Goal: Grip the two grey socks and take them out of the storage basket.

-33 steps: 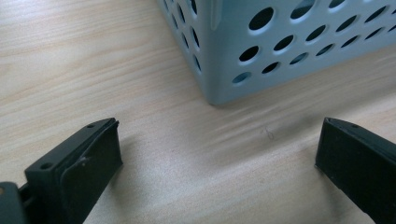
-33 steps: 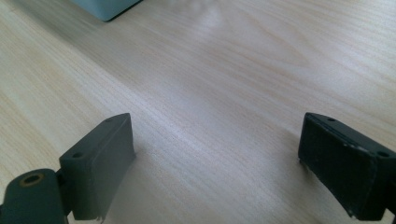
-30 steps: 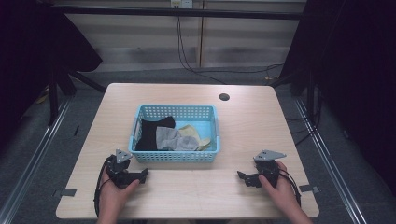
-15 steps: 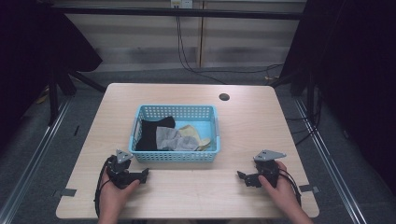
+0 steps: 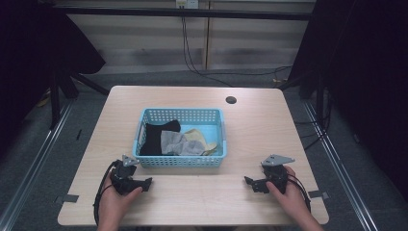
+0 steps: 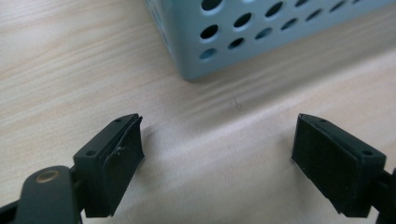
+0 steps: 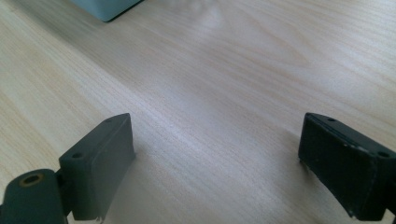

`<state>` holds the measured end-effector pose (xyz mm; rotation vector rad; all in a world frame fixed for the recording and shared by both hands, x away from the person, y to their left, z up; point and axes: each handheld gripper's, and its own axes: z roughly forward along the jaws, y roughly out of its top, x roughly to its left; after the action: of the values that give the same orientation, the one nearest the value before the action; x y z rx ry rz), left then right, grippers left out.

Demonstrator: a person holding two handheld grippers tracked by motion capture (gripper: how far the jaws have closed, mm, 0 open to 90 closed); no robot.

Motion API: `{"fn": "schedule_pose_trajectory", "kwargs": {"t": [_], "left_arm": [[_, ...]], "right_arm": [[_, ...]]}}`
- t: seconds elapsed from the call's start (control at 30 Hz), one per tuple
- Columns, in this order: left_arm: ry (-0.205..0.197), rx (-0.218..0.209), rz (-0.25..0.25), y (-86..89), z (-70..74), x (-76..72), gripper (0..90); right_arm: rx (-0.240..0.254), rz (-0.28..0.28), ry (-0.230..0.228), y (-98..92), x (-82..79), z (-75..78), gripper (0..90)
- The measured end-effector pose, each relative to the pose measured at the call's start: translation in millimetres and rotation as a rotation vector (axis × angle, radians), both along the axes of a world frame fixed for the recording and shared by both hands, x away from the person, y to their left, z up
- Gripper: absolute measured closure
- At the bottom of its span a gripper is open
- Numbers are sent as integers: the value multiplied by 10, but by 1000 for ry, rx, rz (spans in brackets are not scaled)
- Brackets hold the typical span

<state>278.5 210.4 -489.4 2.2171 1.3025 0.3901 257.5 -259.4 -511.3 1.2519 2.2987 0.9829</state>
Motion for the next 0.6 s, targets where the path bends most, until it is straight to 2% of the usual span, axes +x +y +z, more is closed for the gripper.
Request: {"fn": "schedule_pose_trajectory", "kwargs": {"t": [0.03, 0.1, 0.13, 0.2, 0.23, 0.27, 0.37, 0.4, 0.47, 0.53, 0.57, 0.6], "left_arm": [[17, -5, -6, 8, 30, -5, 157], [76, -24, -14, 23, 86, -3, 158], [93, -16, -21, 27, 107, 0, 158], [113, 20, -46, 29, 143, -4, 158], [113, 20, -46, 29, 143, -4, 159], [135, 50, -66, 44, 196, -1, 158], [146, 31, -74, 58, 261, 11, 161], [156, 13, -80, 64, 331, 29, 162], [163, 10, -85, 55, 372, 38, 163], [196, 13, -103, 31, 452, 59, 168], [196, 13, -103, 31, 452, 59, 168], [213, 36, -127, 5, 521, 83, 168]], "right_arm": [[0, -1, 0, 0, -1, 0, 98], [0, -3, 2, 2, -2, 1, 98], [0, 0, 0, 1, 0, 0, 98], [1, -3, 3, 2, -3, 1, 98], [1, -3, 3, 2, -3, 1, 98], [1, -3, 3, 2, -3, 1, 99], [1, -3, 3, 2, -3, 1, 98], [3, -3, 2, 2, -3, 0, 99], [2, -2, 1, 1, -2, 0, 98], [1, -3, 1, 2, -3, 1, 98], [1, -3, 1, 2, -3, 1, 98], [3, -2, 1, 1, -2, 0, 98]]}}
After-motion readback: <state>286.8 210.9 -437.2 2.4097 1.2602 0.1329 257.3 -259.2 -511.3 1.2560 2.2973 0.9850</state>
